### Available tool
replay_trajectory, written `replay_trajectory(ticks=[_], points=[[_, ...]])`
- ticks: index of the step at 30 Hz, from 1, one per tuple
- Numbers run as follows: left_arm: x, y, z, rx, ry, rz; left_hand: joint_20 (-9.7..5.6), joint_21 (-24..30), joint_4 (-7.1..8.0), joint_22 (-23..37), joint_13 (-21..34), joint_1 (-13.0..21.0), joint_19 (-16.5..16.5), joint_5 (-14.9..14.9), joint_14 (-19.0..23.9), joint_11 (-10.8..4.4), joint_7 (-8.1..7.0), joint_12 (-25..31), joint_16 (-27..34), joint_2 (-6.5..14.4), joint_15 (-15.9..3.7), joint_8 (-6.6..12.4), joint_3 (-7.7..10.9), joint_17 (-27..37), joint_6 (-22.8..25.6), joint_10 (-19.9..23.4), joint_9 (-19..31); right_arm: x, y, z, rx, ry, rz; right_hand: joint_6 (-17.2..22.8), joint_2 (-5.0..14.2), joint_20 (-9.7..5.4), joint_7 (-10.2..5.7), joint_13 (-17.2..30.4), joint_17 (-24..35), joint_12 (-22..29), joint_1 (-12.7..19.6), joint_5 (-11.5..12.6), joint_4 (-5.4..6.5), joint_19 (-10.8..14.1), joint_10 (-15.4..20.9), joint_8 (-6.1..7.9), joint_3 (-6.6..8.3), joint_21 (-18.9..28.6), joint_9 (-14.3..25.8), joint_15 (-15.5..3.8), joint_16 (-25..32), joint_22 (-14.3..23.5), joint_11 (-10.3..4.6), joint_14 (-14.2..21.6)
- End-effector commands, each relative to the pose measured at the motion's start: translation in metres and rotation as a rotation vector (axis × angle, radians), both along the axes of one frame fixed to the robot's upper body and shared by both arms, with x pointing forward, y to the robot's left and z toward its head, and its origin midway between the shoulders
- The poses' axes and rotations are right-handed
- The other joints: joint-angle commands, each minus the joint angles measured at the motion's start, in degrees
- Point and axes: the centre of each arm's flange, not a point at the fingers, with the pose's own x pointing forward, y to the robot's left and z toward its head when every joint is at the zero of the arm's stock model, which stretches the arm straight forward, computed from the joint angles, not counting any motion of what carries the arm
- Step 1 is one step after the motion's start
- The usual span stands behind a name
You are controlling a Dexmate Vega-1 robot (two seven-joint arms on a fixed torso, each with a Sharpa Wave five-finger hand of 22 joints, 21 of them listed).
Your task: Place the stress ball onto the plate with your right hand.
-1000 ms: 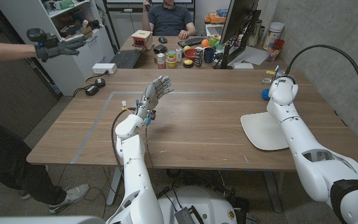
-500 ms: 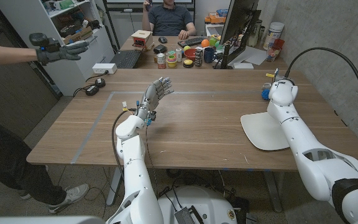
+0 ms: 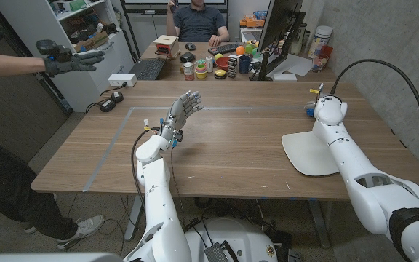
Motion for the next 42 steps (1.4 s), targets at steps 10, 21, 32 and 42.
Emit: replay_trajectory(ticks=[10, 21, 32, 42], points=[[0.0026, 0.0027, -0.0028, -0.001, 0.009, 0.002, -0.5, -0.2, 0.1, 0.1, 0.3, -0.4, 0.4, 0.2, -0.5, 0.38, 0.42, 0.1, 0.2, -0.7, -1.26, 0.29, -0.68, 0.2, 0.1, 0.1, 0.3, 0.012, 0.0075, 0.0001, -0.006, 0.003, 0.079, 6.1, 1.5, -0.18, -0.35, 0.1, 0.1, 1.2, 8.9, 2.3, 0.27, 11.3, 5.9, 1.66, 0.79, -0.6, 0.4, -3.18, 0.4, 0.0, -1.52, 6.3], [0.0048, 0.002, -0.0011, 0.002, 0.008, -0.003, -0.5, -0.4, 0.19, 0.1, 0.3, -0.6, 0.4, 0.2, -0.5, 0.34, 0.34, 0.2, 0.2, -0.9, -1.25, 0.28, -0.91, 0.2, 0.0, 0.1, 0.3, 0.014, 0.0049, 0.0, 0.006, -0.021, 0.1, 17.2, 4.28, -7.21, -2.62, 0.1, 0.3, 1.7, 18.1, 2.2, 0.48, 23.4, 12.9, 4.02, 0.13, -2.8, 0.6, -6.78, 0.7, -0.4, -3.99, 13.9], [0.0062, 0.0022, -0.0009, 0.002, 0.007, -0.003, -0.49, -0.5, 0.33, 0.1, 0.3, -0.9, 0.4, 0.3, -0.5, 0.32, 0.41, 0.2, 0.2, -1.0, -1.23, 0.31, -1.1, 0.2, 0.1, 0.0, 0.3, 0.0151, 0.0018, -0.0003, 0.024, -0.038, 0.101, 29.9, 7.21, -22.68, -2.91, 0.2, 0.8, 2.9, 27.2, 0.6, 0.5, 35.7, 23.4, 6.67, -2.84, -4.3, 1.0, -14.19, 2.0, -0.1, -5.98, 25.6], [0.0071, 0.0026, 0.0009, 0.005, 0.006, -0.003, -0.53, -0.7, 0.49, 0.1, 0.3, -1.1, 0.4, 0.4, -0.5, 0.31, 0.39, 0.2, 0.3, -1.0, -1.21, 0.3, -1.24, 0.2, 0.0, 0.1, 0.3, 0.0178, 0.0032, 0.0015, -0.001, -0.024, 0.083, 40.0, 10.91, -25.06, -4.8, 1.5, 3.7, 5.8, 36.9, -1.7, 0.52, 46.8, 37.2, 8.61, -2.45, 2.4, 1.3, -20.27, 7.1, 3.1, -4.85, 50.4]])
